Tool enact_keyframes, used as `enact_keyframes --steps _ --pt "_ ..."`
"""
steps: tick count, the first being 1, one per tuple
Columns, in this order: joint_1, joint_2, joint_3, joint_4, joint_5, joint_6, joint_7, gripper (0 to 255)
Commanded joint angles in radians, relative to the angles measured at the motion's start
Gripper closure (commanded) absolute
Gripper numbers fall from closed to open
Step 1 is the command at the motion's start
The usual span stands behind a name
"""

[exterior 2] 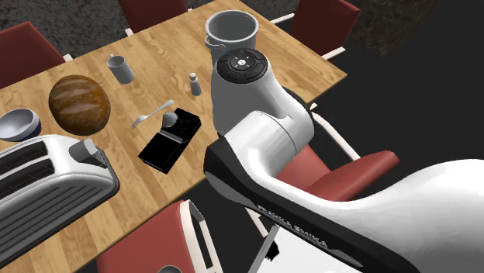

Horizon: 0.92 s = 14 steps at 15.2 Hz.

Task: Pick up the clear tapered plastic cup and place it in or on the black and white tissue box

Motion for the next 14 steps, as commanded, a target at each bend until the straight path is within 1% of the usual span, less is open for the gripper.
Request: enact_keyframes --steps 1,8,14 --pt "-0.004 0.079 -0.013 0.045 -0.001 0.040 -0.018 0" --pt "-0.028 0.330 -0.051 0.209 0.016 0.147 -0.088 0" --pt "-0.063 0.553 -0.066 0.402 0.049 0.194 -0.148 0"
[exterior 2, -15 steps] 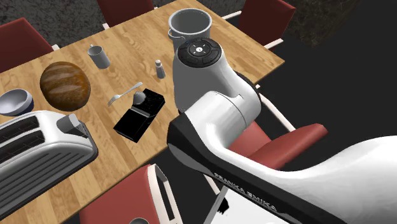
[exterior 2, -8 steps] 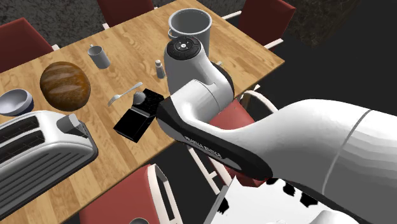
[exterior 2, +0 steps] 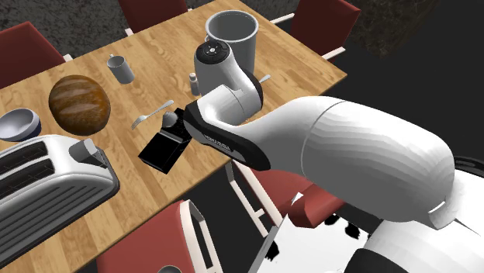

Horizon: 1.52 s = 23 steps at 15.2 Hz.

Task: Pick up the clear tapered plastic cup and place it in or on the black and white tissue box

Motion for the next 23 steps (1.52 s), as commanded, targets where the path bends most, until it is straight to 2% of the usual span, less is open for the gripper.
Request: enact_keyframes --steps 1,8,16,17,23 --pt "-0.007 0.049 0.000 0.043 0.006 0.010 -0.009 0" --pt "-0.020 0.119 0.005 0.038 0.024 0.085 -0.020 0" --pt "-0.020 0.119 0.005 0.038 0.024 0.085 -0.020 0" --pt "-0.020 0.119 0.005 0.038 0.024 0.085 -0.020 255" --pt "-0.020 0.119 0.005 0.038 0.024 0.085 -0.020 255"
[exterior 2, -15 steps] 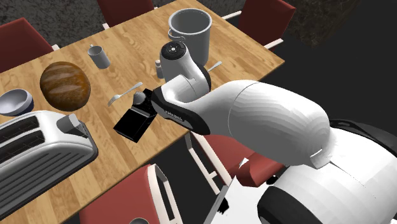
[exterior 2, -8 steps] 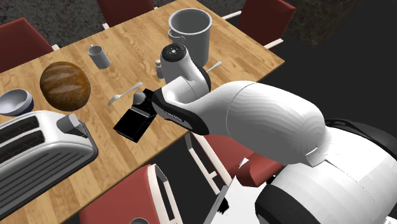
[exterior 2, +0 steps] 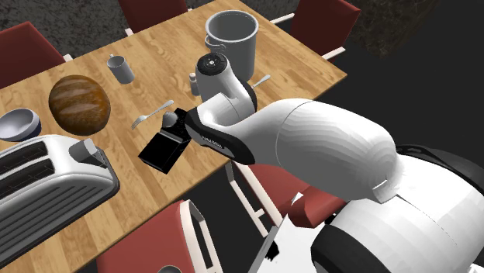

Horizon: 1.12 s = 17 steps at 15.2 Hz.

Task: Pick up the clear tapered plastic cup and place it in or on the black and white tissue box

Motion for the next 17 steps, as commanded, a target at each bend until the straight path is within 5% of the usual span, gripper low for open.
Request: enact_keyframes --steps 1,17 --pt "0.000 0.000 0.000 0.000 0.000 0.000 0.000 255" --pt "0.006 -0.077 -0.006 0.088 -0.014 -0.164 -0.002 255"
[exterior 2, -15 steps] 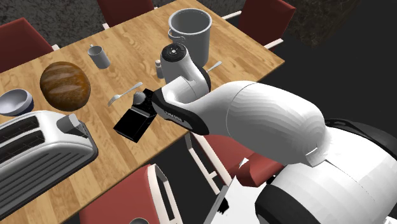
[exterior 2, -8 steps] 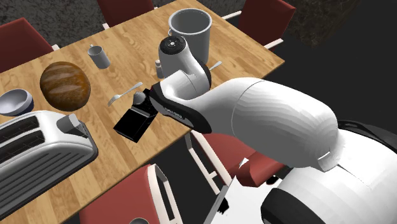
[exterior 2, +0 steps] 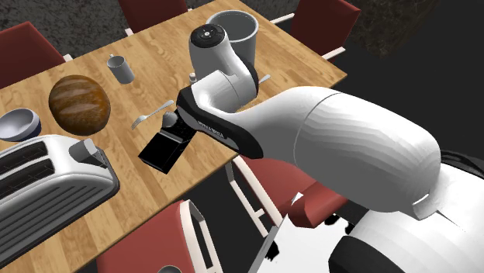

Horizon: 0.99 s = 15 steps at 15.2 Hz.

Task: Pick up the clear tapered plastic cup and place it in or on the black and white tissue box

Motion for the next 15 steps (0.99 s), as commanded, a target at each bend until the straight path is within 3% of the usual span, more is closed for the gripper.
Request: enact_keyframes --steps 1,15 --pt "0.001 -0.012 -0.001 0.010 -0.002 -0.022 0.000 255" --pt "0.002 -0.049 -0.003 0.150 -0.006 -0.198 -0.009 255"
